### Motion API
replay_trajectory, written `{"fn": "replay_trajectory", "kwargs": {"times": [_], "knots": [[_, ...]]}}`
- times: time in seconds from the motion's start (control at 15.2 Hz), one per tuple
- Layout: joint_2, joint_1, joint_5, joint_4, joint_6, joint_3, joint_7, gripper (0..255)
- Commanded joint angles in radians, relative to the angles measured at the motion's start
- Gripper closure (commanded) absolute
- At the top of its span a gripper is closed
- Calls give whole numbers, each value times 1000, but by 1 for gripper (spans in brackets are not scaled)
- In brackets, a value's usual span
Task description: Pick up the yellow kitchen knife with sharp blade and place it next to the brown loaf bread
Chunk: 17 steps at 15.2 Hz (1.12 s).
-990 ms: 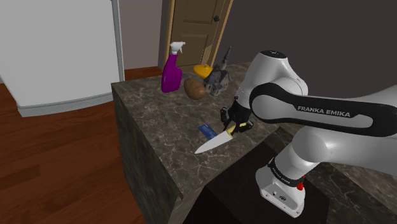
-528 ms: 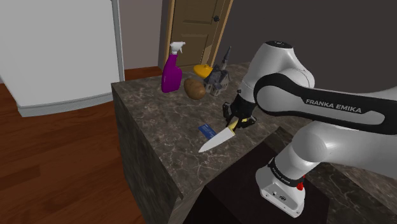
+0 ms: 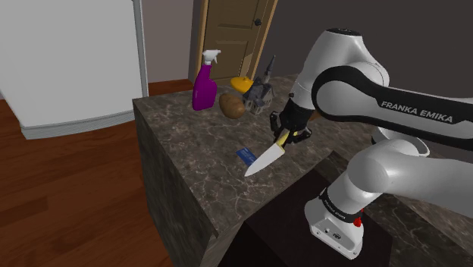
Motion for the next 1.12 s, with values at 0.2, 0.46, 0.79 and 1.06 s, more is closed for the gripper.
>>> {"fn": "replay_trajectory", "kwargs": {"times": [0.2, 0.46, 0.79, 1.06], "knots": [[-16, -13, -38, 55, -70, -39, 2, 255], [-20, -26, -65, 104, -121, -67, 1, 255], [-16, -41, -97, 168, -180, -99, 1, 255], [-8, -53, -120, 222, -225, -122, 1, 255]]}}
